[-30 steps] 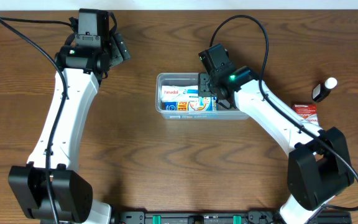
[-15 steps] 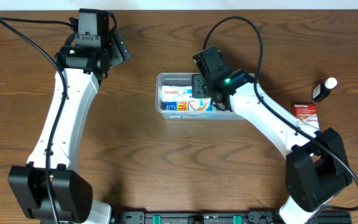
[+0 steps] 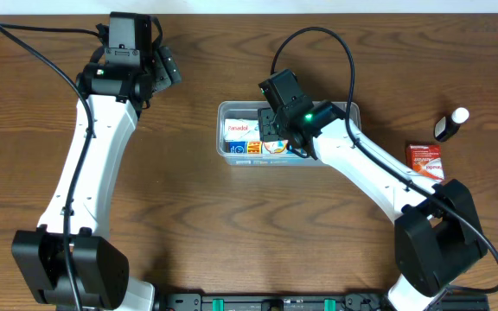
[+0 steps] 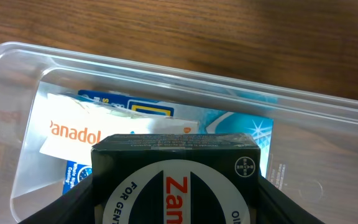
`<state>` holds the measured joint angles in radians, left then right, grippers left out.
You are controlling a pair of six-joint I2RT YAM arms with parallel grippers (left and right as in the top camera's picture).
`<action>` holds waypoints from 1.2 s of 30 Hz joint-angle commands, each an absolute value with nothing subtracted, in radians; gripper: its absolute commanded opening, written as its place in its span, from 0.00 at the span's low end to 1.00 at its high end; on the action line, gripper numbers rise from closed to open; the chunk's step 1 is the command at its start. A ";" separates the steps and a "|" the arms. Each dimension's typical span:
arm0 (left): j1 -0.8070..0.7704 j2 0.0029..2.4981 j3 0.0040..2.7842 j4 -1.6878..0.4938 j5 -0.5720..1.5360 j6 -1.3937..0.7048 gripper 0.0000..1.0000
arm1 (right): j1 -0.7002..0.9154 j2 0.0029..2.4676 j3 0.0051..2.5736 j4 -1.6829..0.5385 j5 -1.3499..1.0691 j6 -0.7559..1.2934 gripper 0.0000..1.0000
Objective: Pack container
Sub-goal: 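Lower the Zam-Buk box into the container beside the Panadol box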
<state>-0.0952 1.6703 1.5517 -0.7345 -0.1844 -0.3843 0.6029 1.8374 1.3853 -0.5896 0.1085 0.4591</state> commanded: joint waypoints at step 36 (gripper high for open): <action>-0.095 1.666 1.562 -0.737 -0.196 -0.367 0.98 | 0.642 1.835 1.378 -0.623 0.073 -0.084 0.24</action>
<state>-0.0952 1.6703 1.5517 -0.7345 -0.1841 -0.3843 0.6312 1.8374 1.3842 -0.6189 0.1028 0.1448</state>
